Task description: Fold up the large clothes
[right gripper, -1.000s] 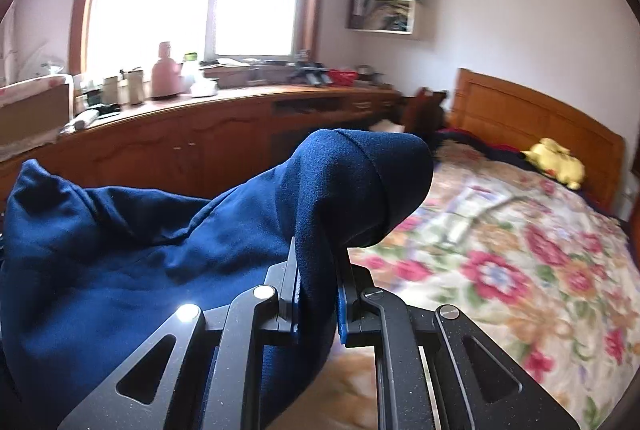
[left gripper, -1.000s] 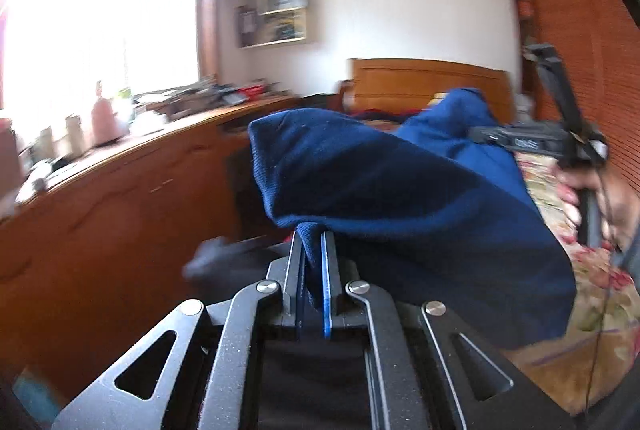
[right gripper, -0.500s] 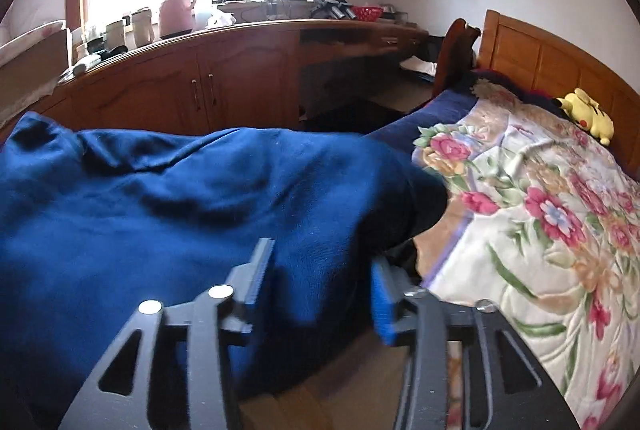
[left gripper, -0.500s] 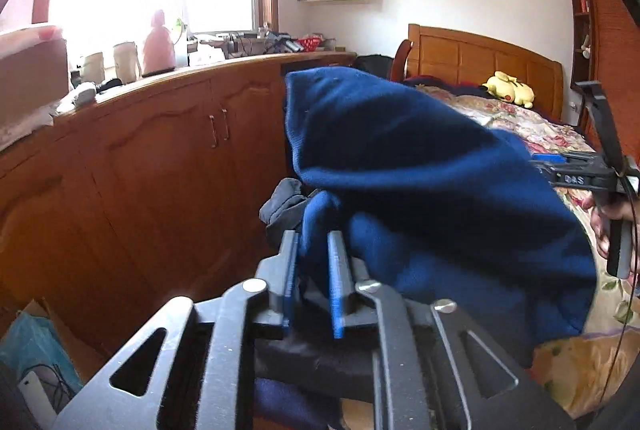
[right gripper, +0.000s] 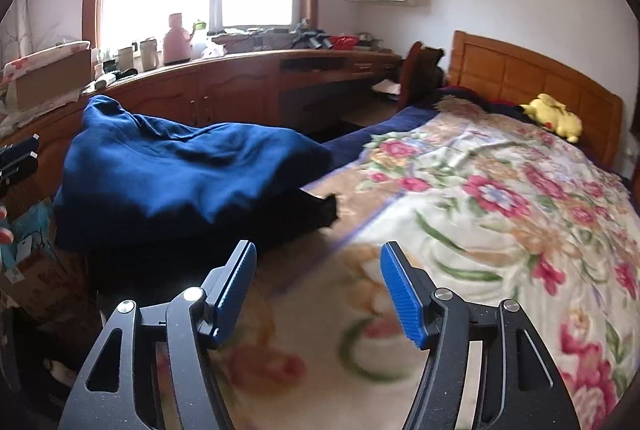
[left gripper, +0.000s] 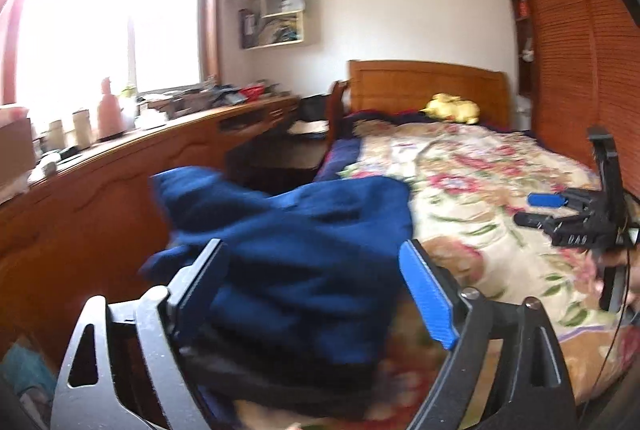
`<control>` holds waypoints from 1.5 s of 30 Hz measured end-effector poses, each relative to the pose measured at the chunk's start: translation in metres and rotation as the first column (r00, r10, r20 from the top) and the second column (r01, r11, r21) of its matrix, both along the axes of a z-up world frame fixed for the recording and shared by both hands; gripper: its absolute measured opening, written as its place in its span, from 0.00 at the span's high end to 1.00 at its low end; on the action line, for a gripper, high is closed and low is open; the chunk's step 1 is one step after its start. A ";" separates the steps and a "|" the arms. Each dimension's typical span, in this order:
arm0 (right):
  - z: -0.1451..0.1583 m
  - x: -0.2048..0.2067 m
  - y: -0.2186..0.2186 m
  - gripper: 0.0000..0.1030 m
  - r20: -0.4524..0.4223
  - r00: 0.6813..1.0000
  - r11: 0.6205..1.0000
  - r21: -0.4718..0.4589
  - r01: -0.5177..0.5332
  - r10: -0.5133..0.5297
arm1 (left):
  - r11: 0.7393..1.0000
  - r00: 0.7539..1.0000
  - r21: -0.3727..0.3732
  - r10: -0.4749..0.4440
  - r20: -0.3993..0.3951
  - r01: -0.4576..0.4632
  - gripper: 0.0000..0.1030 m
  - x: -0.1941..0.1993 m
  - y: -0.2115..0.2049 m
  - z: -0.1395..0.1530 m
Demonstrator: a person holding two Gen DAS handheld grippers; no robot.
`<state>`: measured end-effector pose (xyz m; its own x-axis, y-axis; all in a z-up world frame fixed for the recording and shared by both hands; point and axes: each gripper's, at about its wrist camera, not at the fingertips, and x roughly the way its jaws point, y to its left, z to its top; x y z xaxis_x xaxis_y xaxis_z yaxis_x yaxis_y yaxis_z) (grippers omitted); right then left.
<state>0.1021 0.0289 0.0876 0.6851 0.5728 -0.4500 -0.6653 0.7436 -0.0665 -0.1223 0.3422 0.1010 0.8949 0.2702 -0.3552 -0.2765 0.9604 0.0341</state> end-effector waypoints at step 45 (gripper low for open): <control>-0.068 -0.090 -0.213 0.22 0.094 0.811 0.813 0.167 0.558 -0.577 | 0.926 0.929 -0.070 -0.371 0.012 0.371 0.01 0.159 -0.328 -0.079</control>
<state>0.0117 -0.1841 0.0192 0.9536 0.1075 -0.2814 -0.1131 0.9936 -0.0036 0.0368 0.0139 0.0216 0.9260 -0.1063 -0.3622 0.0999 0.9943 -0.0364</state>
